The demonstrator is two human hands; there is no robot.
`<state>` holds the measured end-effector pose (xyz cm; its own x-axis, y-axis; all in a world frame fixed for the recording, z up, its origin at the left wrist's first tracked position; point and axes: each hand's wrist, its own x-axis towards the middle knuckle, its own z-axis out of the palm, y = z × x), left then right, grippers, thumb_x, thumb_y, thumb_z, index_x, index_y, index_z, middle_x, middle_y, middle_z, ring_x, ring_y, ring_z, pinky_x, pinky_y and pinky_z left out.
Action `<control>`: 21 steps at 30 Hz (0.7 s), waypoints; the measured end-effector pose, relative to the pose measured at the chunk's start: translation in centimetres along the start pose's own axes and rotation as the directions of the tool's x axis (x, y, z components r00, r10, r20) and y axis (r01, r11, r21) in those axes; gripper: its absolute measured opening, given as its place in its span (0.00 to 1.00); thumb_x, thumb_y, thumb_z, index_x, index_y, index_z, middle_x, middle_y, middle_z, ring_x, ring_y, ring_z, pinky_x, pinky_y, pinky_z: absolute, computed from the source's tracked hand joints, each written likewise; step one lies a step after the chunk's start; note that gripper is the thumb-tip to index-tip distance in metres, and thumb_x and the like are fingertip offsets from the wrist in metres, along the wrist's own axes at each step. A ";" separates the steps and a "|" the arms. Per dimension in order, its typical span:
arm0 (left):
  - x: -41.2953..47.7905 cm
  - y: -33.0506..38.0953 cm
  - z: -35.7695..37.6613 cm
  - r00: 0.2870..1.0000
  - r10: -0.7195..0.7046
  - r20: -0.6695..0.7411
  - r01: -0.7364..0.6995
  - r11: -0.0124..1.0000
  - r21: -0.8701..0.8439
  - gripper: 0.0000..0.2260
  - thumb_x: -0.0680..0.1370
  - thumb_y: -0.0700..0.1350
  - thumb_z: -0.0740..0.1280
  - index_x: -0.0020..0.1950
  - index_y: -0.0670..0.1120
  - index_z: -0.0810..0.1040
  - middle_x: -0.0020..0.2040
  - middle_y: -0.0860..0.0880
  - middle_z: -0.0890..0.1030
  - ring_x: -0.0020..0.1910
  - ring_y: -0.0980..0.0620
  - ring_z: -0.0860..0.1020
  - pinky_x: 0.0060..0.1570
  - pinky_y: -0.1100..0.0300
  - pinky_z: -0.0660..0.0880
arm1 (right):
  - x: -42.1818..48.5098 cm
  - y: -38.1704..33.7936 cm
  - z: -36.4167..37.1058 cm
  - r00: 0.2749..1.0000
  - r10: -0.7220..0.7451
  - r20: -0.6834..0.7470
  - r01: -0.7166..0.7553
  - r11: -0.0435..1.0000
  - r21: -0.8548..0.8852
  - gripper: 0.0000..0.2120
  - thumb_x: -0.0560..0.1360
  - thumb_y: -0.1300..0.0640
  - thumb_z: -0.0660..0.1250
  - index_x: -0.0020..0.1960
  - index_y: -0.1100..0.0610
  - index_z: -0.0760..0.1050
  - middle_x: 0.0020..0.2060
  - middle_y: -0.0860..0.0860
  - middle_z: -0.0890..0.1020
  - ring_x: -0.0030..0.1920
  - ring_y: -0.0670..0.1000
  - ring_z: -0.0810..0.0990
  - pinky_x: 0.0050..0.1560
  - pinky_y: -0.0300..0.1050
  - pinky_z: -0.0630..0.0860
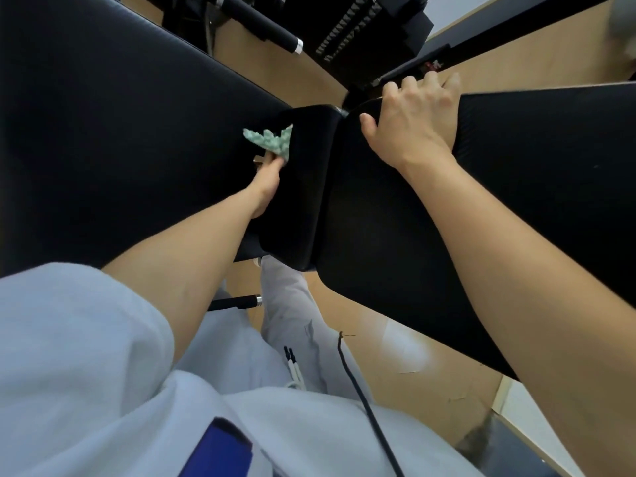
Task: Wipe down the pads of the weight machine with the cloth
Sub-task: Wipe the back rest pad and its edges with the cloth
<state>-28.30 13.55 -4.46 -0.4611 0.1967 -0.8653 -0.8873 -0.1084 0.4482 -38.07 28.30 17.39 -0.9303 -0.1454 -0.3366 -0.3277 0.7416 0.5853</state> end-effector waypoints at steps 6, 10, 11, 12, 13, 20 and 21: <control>-3.7 -5.5 -0.9 0.976 -0.216 0.008 0.212 0.954 -0.210 0.21 0.86 0.57 0.56 0.78 0.54 0.67 0.66 0.47 0.80 0.60 0.49 0.80 0.53 0.53 0.78 | -0.2 -0.1 0.4 1.000 -0.003 -0.004 0.003 1.000 -0.004 0.29 0.80 0.36 0.56 0.63 0.60 0.76 0.58 0.63 0.81 0.63 0.67 0.75 0.67 0.66 0.66; -5.6 -7.7 -1.0 0.935 -0.354 0.015 0.335 0.871 -0.360 0.20 0.86 0.56 0.56 0.67 0.46 0.78 0.56 0.45 0.84 0.55 0.47 0.82 0.45 0.53 0.79 | -0.3 -0.1 0.4 1.000 -0.005 -0.016 0.005 1.000 -0.018 0.30 0.80 0.37 0.55 0.63 0.61 0.75 0.58 0.63 0.80 0.64 0.68 0.75 0.69 0.67 0.64; -5.9 -8.3 -1.1 0.927 -0.373 0.024 0.349 0.841 -0.414 0.20 0.86 0.55 0.56 0.67 0.45 0.79 0.57 0.44 0.85 0.56 0.46 0.83 0.46 0.52 0.80 | -0.3 -0.1 0.3 1.000 -0.007 -0.015 0.007 1.000 -0.019 0.30 0.80 0.37 0.55 0.63 0.61 0.75 0.58 0.63 0.80 0.64 0.68 0.75 0.69 0.67 0.64; -6.1 -8.7 -1.1 0.922 -0.387 0.026 0.356 0.818 -0.451 0.19 0.86 0.54 0.56 0.68 0.45 0.78 0.62 0.42 0.84 0.57 0.45 0.83 0.47 0.51 0.80 | -0.3 -0.2 0.4 1.000 -0.007 -0.017 0.007 1.000 -0.021 0.30 0.80 0.37 0.55 0.63 0.61 0.76 0.58 0.63 0.80 0.63 0.68 0.75 0.68 0.66 0.64; -6.3 -8.9 -1.1 0.917 -0.397 0.033 0.360 0.790 -0.497 0.19 0.86 0.52 0.56 0.70 0.45 0.77 0.66 0.42 0.82 0.59 0.44 0.82 0.48 0.49 0.81 | -0.3 -0.2 0.3 1.000 -0.004 -0.021 0.004 1.000 -0.024 0.30 0.80 0.37 0.55 0.63 0.61 0.76 0.57 0.63 0.81 0.62 0.67 0.75 0.68 0.66 0.65; -8.4 -9.3 0.2 0.868 -0.496 0.021 0.391 0.657 -0.644 0.14 0.87 0.47 0.56 0.64 0.41 0.77 0.61 0.42 0.80 0.52 0.44 0.80 0.56 0.46 0.77 | -0.2 -0.3 0.0 1.000 0.006 -0.012 -0.006 1.000 -0.016 0.29 0.79 0.36 0.56 0.60 0.59 0.77 0.55 0.61 0.82 0.60 0.66 0.76 0.68 0.66 0.65; -8.7 -9.0 0.4 0.859 -0.511 0.017 0.402 0.655 -0.640 0.12 0.87 0.47 0.56 0.60 0.41 0.76 0.57 0.43 0.79 0.48 0.45 0.78 0.55 0.47 0.76 | -0.2 -0.3 0.0 1.000 0.006 -0.009 -0.006 1.000 -0.012 0.29 0.79 0.36 0.56 0.60 0.59 0.77 0.55 0.61 0.82 0.60 0.66 0.76 0.68 0.65 0.64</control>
<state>-16.32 13.20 -0.86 0.0569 0.2407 -0.9689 -0.7627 -0.6158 -0.1978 -37.76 28.07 17.30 -0.9337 -0.1473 -0.3264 -0.3243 0.7346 0.5960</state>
